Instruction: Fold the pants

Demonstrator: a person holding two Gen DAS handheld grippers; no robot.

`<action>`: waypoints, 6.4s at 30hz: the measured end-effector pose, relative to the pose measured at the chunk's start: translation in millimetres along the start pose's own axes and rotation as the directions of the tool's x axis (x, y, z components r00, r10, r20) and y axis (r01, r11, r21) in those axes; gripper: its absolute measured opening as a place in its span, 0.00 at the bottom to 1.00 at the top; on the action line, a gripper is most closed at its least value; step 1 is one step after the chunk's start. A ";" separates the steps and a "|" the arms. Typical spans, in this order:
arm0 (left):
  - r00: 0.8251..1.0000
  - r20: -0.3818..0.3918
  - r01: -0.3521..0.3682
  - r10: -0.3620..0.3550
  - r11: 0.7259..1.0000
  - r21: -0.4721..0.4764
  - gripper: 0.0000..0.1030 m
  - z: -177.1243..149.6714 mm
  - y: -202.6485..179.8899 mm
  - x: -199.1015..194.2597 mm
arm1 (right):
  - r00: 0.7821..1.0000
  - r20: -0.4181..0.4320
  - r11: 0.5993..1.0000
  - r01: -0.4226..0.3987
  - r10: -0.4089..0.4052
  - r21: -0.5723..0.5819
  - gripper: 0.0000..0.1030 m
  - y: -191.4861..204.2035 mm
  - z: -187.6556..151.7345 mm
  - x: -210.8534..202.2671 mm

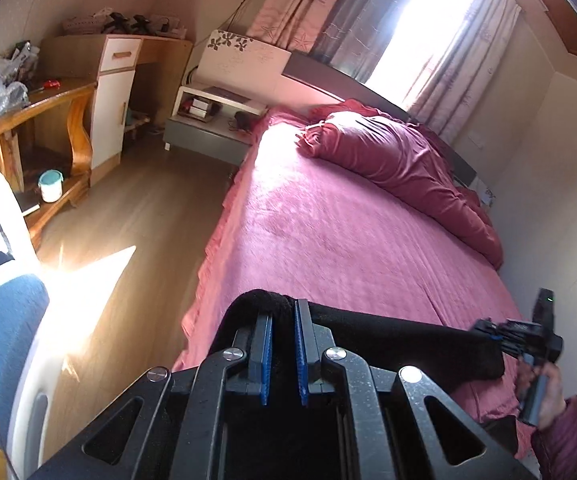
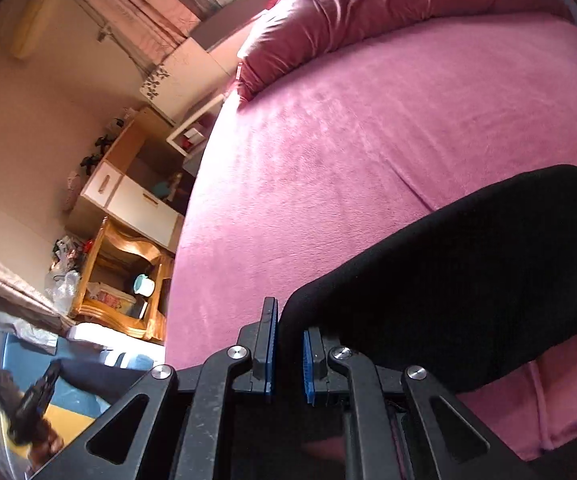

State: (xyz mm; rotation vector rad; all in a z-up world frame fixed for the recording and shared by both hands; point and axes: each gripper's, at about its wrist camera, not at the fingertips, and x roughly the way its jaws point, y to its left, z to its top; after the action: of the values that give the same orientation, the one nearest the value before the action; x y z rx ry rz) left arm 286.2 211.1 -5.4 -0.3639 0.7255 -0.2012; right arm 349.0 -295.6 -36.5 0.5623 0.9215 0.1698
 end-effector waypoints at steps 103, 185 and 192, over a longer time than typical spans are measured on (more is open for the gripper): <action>0.896 -0.439 0.098 -0.063 0.994 0.056 0.32 -265.9 -110.4 6.2 | 0.751 -0.166 0.766 0.641 -0.639 -0.053 0.08 -174.7 -13.9 74.7; 0.858 -0.513 0.153 -0.017 0.962 0.224 0.33 -297.0 -196.8 34.5 | 0.861 0.068 0.704 0.363 -0.504 0.610 0.15 -401.3 -257.1 -231.4; 0.869 -0.495 0.129 -0.013 0.971 0.200 0.35 -299.6 -190.2 31.8 | 0.811 0.070 0.696 0.449 -0.580 0.561 0.33 -374.9 -257.3 -259.2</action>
State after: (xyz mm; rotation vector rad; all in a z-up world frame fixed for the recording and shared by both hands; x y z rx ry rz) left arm 95.9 -49.4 -156.8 -0.1149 1.1829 -0.4550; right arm -47.1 -609.1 -173.1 0.7782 0.8488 -0.6860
